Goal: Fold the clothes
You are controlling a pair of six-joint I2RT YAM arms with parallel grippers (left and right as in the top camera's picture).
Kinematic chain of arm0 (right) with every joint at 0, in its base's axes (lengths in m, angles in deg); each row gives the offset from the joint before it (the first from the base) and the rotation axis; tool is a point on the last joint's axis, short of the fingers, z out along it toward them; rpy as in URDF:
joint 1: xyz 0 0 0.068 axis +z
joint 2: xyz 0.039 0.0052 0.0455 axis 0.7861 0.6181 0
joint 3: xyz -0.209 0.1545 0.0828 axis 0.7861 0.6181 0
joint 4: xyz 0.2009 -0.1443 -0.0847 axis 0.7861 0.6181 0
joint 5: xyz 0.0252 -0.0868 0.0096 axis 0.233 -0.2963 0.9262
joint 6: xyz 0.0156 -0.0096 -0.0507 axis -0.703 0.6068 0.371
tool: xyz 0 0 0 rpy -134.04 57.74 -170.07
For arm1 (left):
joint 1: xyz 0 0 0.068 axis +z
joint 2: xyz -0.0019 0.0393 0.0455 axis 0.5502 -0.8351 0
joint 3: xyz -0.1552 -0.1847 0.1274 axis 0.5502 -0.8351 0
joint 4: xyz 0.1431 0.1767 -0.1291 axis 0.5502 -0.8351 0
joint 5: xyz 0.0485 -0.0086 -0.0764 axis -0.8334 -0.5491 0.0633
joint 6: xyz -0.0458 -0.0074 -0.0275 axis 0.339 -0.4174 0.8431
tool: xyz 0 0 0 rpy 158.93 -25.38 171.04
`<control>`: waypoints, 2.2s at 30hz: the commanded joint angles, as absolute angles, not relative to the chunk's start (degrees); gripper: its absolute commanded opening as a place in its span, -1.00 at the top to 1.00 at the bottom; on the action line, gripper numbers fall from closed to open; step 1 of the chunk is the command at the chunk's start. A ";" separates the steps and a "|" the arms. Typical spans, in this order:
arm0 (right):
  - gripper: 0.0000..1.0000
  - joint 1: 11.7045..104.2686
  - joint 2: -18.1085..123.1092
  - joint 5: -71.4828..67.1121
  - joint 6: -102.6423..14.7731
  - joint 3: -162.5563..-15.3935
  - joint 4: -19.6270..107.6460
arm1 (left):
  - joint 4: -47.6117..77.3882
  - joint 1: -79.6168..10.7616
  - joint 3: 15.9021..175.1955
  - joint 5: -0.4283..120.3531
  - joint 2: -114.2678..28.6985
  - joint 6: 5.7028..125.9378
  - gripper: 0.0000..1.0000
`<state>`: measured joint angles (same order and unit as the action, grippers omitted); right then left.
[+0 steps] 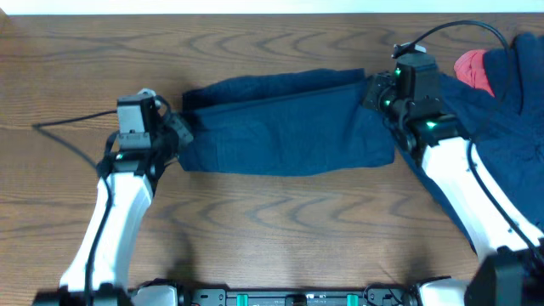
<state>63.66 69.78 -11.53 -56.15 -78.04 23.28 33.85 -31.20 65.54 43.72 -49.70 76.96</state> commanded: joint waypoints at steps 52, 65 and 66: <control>-0.24 61.45 85.71 -0.03 -48.09 -78.80 41.00 | 39.44 -34.85 67.53 47.77 -72.94 65.61 0.23; 0.38 61.91 92.90 -6.31 -49.33 -78.78 47.19 | 25.15 -34.85 67.53 44.79 -74.34 65.59 0.22; 0.38 61.89 92.90 -9.19 -51.15 -78.78 48.94 | 23.88 -34.85 67.51 43.50 -74.34 65.59 0.23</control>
<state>61.54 90.28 -2.83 -48.20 -79.89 45.79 27.79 -34.94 69.91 48.01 -72.22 65.79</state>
